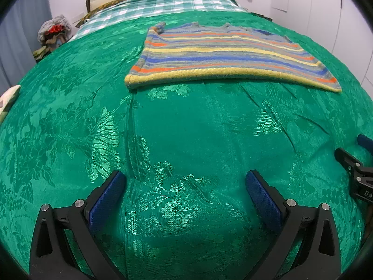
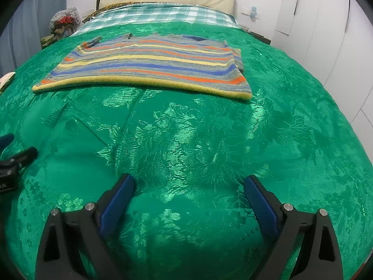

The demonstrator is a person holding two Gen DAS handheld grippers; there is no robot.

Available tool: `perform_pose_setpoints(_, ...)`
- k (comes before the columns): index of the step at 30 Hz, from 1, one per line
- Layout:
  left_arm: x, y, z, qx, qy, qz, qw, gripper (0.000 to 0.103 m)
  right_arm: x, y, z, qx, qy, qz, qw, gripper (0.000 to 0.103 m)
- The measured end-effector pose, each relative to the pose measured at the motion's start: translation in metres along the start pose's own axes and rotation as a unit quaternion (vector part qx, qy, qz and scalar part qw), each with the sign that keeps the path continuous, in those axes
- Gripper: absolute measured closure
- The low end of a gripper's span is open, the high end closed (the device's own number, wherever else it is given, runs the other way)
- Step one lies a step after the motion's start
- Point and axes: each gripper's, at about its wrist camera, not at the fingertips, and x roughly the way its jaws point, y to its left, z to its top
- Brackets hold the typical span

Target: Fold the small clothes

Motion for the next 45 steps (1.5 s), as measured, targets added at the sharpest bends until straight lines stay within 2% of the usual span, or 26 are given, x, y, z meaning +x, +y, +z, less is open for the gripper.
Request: perform_pose_setpoints(45, 0.007, -0.0006, 0.0027, 0.037, 0.029, 0.014, 0.9988, 0.001, 0.0041, -0.0025, 0.0002, 0.002, 0.013, -0.006, 1.0, 0.005)
